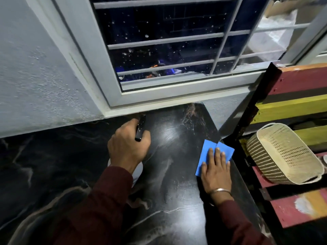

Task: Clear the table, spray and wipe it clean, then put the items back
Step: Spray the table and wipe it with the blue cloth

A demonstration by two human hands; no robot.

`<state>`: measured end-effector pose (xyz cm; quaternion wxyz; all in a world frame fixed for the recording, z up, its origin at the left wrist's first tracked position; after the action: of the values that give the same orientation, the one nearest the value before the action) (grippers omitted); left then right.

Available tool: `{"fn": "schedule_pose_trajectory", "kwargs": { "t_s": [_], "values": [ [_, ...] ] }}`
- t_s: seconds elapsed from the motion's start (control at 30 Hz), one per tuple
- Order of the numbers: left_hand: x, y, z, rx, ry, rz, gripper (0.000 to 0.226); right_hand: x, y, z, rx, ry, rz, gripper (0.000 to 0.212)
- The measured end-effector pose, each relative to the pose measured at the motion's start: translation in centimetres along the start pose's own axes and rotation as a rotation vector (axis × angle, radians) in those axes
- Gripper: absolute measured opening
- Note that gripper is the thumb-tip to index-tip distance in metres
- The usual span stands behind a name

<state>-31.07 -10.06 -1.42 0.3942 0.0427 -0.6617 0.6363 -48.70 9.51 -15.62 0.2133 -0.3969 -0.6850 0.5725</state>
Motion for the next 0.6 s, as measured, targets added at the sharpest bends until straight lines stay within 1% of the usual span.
{"fn": "schedule_pose_trajectory", "kwargs": {
  "t_s": [0.1,0.2,0.3,0.37,0.43,0.5,0.6],
  "values": [
    [-2.5,-1.8,-0.3,0.02,0.008,0.014,0.02,-3.4,-0.6,2.6,-0.004,0.0,0.01,0.074],
    [-5.6,-3.6,-0.2,0.032,-0.009,0.034,0.022,-8.5,-0.8,6.4,-0.019,-0.077,0.022,0.081],
    [-9.6,-5.8,0.5,0.055,-0.051,0.072,0.023,-15.9,0.2,9.2,-0.031,-0.172,-0.021,0.068],
    [-11.5,-7.1,1.1,0.068,-0.078,0.11,0.018,-20.9,1.2,9.9,-0.041,-0.249,-0.052,0.062],
    [-13.3,-8.8,1.6,0.093,-0.103,0.136,0.018,-26.7,2.6,9.0,-0.057,-0.353,-0.074,0.062],
    [-14.5,-10.2,1.9,0.134,-0.109,0.154,0.023,-32.5,3.9,7.0,-0.079,-0.471,-0.089,0.062],
    [-15.8,-11.4,2.2,0.19,-0.101,0.152,0.027,-39.2,5.7,2.8,-0.148,-0.637,-0.14,0.063]
  ]
}}
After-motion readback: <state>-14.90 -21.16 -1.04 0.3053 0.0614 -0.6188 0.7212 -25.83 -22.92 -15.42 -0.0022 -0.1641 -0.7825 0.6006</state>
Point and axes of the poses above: each hand's wrist, its own z-axis towards the middle knuckle, its own y-axis out of the palm, x = y × z, the point moved 1 cm from there along z, towards the middle knuckle, and after that the axes turned 7 degrees about -x, right-handed, at the moved point
